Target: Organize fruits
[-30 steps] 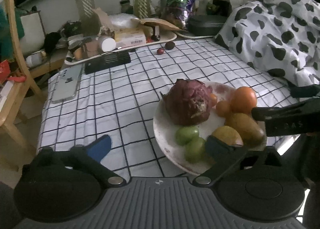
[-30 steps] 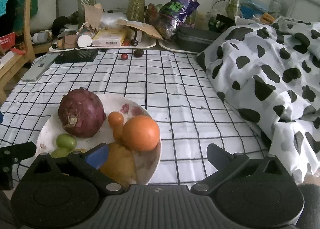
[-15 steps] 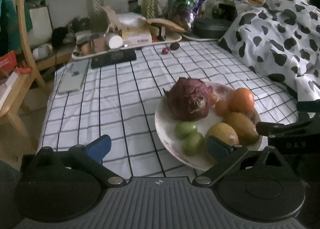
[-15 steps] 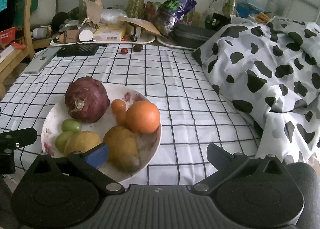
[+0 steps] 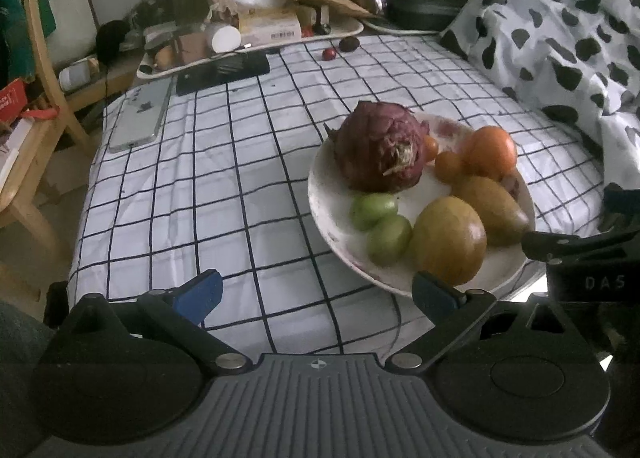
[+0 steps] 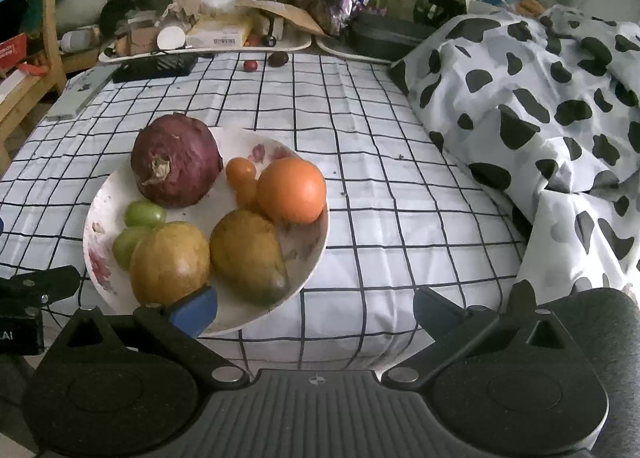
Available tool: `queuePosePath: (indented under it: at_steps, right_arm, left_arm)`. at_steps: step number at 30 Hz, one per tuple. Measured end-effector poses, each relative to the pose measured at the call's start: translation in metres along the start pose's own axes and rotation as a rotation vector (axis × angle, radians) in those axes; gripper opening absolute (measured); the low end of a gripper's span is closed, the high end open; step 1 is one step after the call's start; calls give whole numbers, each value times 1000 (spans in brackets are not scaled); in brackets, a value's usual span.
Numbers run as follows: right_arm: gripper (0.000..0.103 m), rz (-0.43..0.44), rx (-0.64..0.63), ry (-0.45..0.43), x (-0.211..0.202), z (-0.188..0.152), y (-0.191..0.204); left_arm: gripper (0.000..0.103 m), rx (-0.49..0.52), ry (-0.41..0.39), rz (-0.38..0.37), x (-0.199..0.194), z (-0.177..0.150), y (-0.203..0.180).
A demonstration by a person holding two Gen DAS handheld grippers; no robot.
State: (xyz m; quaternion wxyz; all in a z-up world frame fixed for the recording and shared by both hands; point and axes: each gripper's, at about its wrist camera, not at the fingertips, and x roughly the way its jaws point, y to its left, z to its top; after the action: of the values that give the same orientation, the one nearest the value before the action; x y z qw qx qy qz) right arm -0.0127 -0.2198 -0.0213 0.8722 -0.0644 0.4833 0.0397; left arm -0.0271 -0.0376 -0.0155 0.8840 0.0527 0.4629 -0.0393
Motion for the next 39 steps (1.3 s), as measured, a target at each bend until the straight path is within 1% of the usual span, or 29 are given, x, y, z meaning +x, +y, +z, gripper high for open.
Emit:
queuePosePath:
  at_steps: [4, 10, 39]
  right_arm:
    - [103, 0, -11, 29, 5, 1, 1]
    - [103, -3, -17, 57, 11, 0, 2]
    - [103, 1, -28, 63, 12, 0, 4]
  left_arm:
    - [103, 8, 21, 7, 4, 0, -1]
    - [103, -7, 54, 16, 11, 0, 2]
    - [103, 13, 56, 16, 11, 0, -1]
